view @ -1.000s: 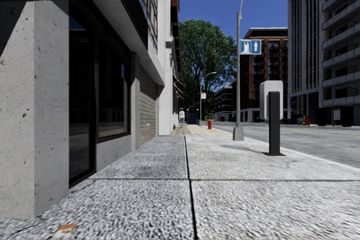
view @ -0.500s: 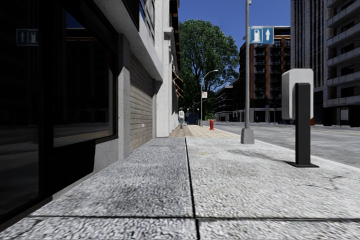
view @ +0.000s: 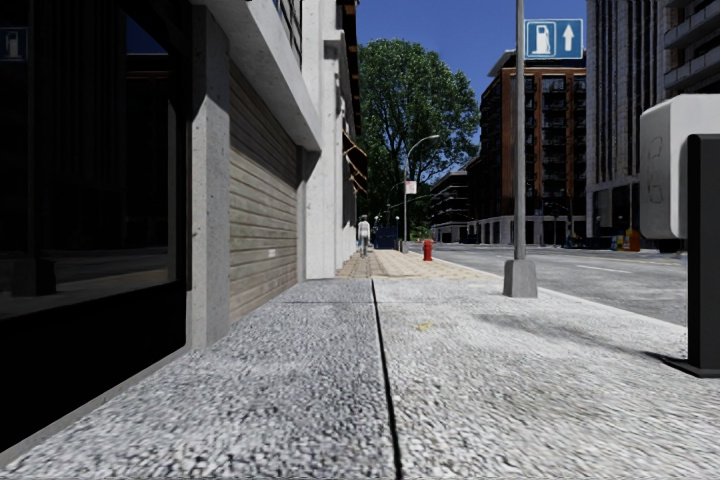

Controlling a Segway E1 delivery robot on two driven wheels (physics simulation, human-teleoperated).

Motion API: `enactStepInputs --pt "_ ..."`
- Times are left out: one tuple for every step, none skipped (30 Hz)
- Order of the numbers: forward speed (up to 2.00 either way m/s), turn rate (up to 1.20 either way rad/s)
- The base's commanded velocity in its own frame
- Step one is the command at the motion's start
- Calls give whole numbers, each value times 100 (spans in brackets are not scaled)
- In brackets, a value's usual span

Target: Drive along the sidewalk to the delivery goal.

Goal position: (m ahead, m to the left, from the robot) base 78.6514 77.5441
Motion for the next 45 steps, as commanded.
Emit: enactStepInputs --pt "200 0" --pt "200 0" --pt "200 0" --pt "200 0" --pt "200 0" --pt "200 0" --pt "200 0" --pt "200 0" --pt "200 0" --pt "200 0" --pt "200 0" --pt "200 0" --pt "200 0" --pt "200 -3" --pt "200 -20" --pt "200 -29" --pt "200 0" --pt "200 0" --pt "200 0" --pt "200 0" --pt "200 0" --pt "200 0" --pt "200 0" --pt "200 0" --pt "200 0" --pt "200 0" --pt "200 0" --pt "200 0" --pt "200 0" --pt "200 0" --pt "200 0" --pt "200 0" --pt "200 0" --pt "200 0" --pt "200 0" --pt "200 0" --pt "200 0" --pt "200 0" --pt "200 0" --pt "200 0" --pt "200 0" --pt "200 0" --pt "200 0" --pt "200 0" --pt "200 0"
